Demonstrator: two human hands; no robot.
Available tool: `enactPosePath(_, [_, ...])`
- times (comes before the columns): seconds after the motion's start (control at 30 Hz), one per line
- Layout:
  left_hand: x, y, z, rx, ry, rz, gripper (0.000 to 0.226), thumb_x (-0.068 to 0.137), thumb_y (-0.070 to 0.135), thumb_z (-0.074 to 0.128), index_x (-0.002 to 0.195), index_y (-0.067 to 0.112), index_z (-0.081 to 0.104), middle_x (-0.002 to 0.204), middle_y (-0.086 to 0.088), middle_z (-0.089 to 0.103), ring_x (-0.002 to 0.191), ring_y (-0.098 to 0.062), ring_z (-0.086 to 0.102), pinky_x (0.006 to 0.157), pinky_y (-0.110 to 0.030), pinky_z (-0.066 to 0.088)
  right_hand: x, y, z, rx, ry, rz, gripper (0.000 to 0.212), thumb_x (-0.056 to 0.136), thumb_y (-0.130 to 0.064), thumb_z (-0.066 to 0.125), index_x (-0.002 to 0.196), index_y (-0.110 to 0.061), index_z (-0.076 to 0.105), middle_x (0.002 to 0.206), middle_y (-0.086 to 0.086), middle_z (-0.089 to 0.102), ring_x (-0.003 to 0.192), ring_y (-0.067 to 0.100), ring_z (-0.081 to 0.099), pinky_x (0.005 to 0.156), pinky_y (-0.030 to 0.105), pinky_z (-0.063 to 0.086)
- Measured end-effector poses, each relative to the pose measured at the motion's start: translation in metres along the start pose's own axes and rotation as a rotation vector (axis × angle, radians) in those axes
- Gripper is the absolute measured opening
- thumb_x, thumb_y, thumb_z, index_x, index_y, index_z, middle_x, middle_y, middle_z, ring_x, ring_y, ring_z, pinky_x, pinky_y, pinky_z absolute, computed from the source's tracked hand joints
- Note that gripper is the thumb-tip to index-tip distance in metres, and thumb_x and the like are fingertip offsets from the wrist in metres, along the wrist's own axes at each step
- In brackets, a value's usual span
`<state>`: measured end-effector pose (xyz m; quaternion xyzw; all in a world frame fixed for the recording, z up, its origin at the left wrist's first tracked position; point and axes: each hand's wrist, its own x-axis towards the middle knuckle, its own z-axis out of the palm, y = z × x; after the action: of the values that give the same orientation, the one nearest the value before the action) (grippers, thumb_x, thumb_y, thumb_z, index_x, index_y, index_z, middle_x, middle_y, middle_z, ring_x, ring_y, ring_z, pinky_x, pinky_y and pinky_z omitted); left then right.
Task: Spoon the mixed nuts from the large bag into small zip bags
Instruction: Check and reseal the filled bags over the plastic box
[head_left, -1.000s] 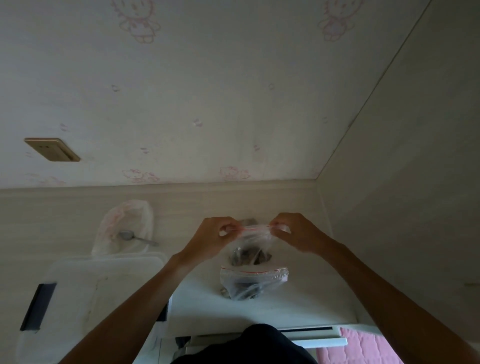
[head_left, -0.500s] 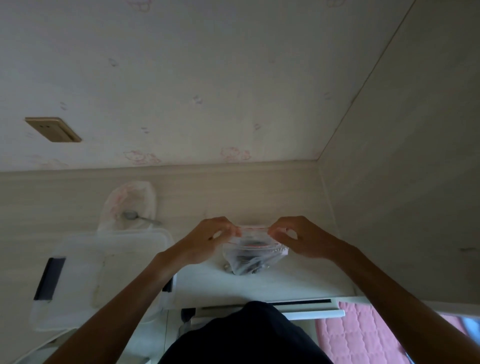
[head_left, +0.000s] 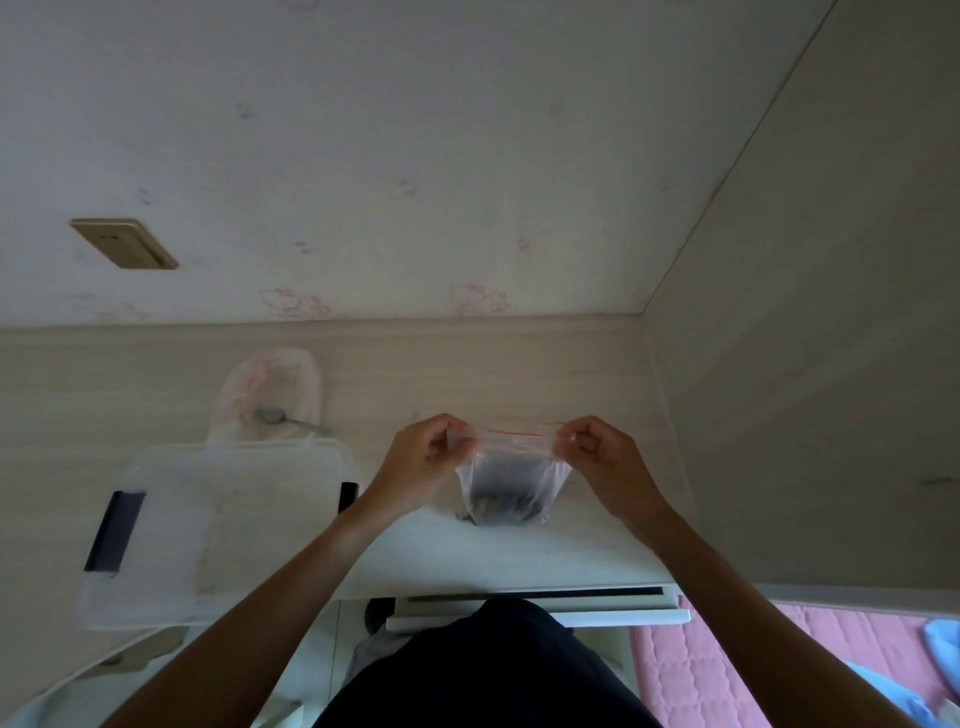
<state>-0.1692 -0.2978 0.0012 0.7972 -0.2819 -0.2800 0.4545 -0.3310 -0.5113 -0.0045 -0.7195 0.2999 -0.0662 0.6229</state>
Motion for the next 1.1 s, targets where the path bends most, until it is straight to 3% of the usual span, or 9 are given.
enactPosePath(0.13, [0.003, 0.022, -0.014, -0.141, 0.06, -0.001, 0.012, 0.096, 0.012, 0.072, 0.095, 0.023, 0.074, 0.082, 0.0, 0.078, 0.08, -0.022, 0.077, 0.086, -0.045, 0.061, 0.005, -0.028, 0.003, 0.142, 0.07, 0.01, 0.024, 0.093, -0.003, 0.073, 0.083, -0.025, 0.076, 0.08, -0.005, 0.078, 0.075, 0.006, 0.071, 0.07, 0.015, 0.052])
enactPosePath(0.23, [-0.001, 0.046, -0.038, -0.216, 0.095, 0.084, 0.014, 0.098, 0.009, 0.069, 0.094, 0.021, 0.075, 0.075, -0.005, 0.076, 0.071, -0.018, 0.074, 0.075, -0.03, 0.059, 0.004, -0.063, 0.009, 0.244, 0.067, -0.041, 0.031, 0.093, -0.003, 0.07, 0.078, -0.029, 0.078, 0.076, -0.008, 0.074, 0.071, 0.006, 0.066, 0.069, 0.018, 0.052])
enactPosePath(0.37, [-0.019, 0.078, -0.081, -0.303, 0.178, 0.181, 0.017, 0.098, 0.004, 0.066, 0.093, 0.018, 0.075, 0.069, 0.0, 0.073, 0.066, -0.015, 0.07, 0.068, -0.021, 0.054, -0.007, -0.121, 0.027, 0.394, 0.006, -0.111, 0.016, 0.086, -0.011, 0.072, 0.08, -0.025, 0.078, 0.076, -0.005, 0.071, 0.069, 0.01, 0.062, 0.069, 0.022, 0.051])
enactPosePath(0.6, [-0.069, 0.1, -0.177, -0.402, 0.307, 0.251, 0.019, 0.094, 0.015, 0.07, 0.091, 0.031, 0.08, 0.078, 0.006, 0.075, 0.071, -0.006, 0.069, 0.077, -0.027, 0.059, -0.025, -0.204, 0.092, 0.457, -0.157, -0.281, 0.017, 0.089, -0.009, 0.069, 0.086, -0.024, 0.077, 0.08, -0.005, 0.072, 0.071, 0.009, 0.064, 0.066, 0.022, 0.053])
enactPosePath(0.87, [-0.116, 0.044, -0.273, -0.418, 0.304, 0.185, 0.012, 0.095, 0.012, 0.071, 0.1, 0.02, 0.077, 0.083, 0.005, 0.077, 0.076, -0.008, 0.07, 0.079, -0.027, 0.061, -0.042, -0.23, 0.202, 0.391, -0.14, -0.273, 0.02, 0.091, 0.0, 0.065, 0.09, -0.017, 0.075, 0.08, -0.001, 0.073, 0.07, 0.011, 0.067, 0.066, 0.025, 0.054])
enactPosePath(1.1, [-0.139, -0.038, -0.303, -0.344, 0.137, 0.127, 0.014, 0.098, 0.013, 0.068, 0.096, 0.024, 0.077, 0.076, -0.006, 0.076, 0.071, -0.023, 0.074, 0.069, -0.022, 0.056, -0.063, -0.187, 0.277, 0.312, -0.009, -0.138, 0.023, 0.09, 0.003, 0.07, 0.087, -0.019, 0.076, 0.078, 0.003, 0.074, 0.067, 0.012, 0.066, 0.066, 0.022, 0.054])
